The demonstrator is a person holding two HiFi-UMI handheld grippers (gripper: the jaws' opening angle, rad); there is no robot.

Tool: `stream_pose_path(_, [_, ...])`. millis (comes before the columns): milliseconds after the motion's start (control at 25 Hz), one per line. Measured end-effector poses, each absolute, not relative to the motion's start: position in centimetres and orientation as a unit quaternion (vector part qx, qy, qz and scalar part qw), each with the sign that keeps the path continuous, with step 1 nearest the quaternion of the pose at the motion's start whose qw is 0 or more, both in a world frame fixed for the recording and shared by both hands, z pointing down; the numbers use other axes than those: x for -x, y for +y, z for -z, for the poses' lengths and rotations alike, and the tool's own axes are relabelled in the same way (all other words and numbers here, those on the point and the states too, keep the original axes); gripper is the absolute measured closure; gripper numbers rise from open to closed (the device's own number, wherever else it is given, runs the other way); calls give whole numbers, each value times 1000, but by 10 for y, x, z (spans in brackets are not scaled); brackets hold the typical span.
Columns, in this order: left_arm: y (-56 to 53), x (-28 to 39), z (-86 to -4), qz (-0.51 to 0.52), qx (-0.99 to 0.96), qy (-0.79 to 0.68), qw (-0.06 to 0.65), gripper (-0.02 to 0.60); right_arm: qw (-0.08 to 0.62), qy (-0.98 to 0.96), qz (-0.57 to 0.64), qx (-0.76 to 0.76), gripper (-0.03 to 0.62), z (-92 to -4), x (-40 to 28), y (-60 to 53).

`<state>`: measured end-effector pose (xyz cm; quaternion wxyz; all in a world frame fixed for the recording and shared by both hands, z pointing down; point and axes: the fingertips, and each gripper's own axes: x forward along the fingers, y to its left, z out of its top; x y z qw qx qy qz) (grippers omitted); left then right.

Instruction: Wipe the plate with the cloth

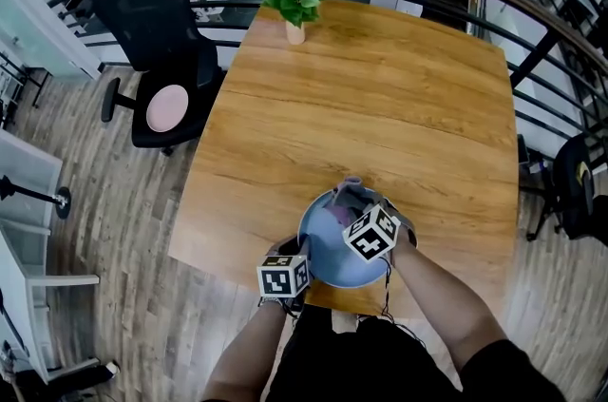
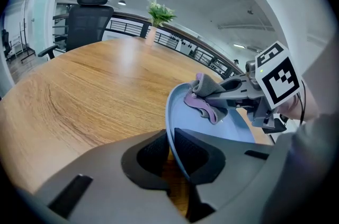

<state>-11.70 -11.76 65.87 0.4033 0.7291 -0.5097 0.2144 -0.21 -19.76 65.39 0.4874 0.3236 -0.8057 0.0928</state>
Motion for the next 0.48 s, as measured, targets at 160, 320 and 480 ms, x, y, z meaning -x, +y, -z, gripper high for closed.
stream_pose_path(160, [-117,117,-658,-214,-729,-510,404,525,506,-789,-89,-337,522,-653,-19,-197])
stream_pose_path(320, [-117,118,-658,-215,-728,-513,402,525,517,-777,-92,-347,522,-652,-38,-192])
stream_pose_path(480, [-117,118,-659,-214,-727,-515,401,525,521,-770,-101,-355,522,-651,-57,-182])
